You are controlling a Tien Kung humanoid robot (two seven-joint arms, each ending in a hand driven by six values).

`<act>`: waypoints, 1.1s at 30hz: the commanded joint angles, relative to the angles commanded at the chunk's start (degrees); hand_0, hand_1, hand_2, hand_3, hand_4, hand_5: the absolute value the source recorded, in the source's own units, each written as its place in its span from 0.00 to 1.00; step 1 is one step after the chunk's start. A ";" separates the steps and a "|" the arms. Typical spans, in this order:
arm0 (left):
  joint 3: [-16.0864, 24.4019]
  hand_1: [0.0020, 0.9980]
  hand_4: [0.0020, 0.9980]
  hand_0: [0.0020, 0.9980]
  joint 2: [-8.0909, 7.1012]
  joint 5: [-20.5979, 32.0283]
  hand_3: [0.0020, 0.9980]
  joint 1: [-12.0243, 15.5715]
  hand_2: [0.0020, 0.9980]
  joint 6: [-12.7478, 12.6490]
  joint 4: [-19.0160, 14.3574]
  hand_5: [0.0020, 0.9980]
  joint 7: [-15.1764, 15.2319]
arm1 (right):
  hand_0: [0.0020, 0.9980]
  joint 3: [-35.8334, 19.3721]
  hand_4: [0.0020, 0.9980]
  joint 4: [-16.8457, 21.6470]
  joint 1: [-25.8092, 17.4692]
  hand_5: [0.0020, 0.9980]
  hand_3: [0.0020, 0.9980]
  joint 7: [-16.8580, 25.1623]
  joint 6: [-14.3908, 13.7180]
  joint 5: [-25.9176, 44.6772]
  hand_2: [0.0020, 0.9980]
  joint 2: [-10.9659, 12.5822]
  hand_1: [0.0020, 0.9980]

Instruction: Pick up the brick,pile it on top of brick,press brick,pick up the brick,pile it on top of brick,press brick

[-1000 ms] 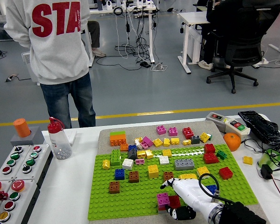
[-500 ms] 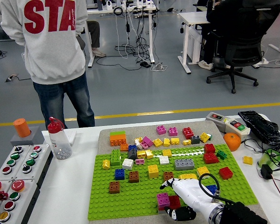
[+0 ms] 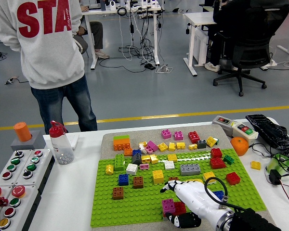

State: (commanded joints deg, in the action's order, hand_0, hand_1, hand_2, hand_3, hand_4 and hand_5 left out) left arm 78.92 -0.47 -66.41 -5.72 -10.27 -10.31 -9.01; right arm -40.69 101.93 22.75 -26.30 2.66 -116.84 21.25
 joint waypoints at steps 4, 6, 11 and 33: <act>0.10 0.68 0.30 0.65 0.01 -0.16 0.57 0.02 0.70 0.01 0.00 1.00 -0.05 | 0.81 0.54 0.64 0.00 -0.02 0.26 0.76 2.34 -2.59 0.17 0.81 0.20 0.79; 0.16 0.68 0.30 0.65 0.02 -0.26 0.57 0.04 0.70 0.01 0.00 1.00 -0.08 | 0.81 0.97 0.64 0.00 0.02 0.26 0.76 4.34 -4.84 0.63 0.81 0.26 0.79; 0.27 0.68 0.30 0.65 0.03 -0.48 0.57 0.10 0.70 0.01 0.00 1.00 -0.12 | 0.74 1.74 0.41 -0.07 0.07 0.14 0.62 10.26 -10.39 2.35 0.69 0.38 0.73; 0.41 0.68 0.30 0.65 0.01 -0.81 0.57 0.46 0.70 0.05 0.00 1.00 -0.14 | 0.67 4.94 0.34 -3.93 1.94 0.12 0.56 14.90 -10.70 3.05 0.60 1.44 0.63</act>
State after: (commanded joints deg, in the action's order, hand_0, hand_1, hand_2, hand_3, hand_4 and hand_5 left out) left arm 79.32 -0.46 -67.22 -5.26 -10.22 -10.31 -9.15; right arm -35.75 98.00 24.69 -11.40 -8.04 -113.78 22.69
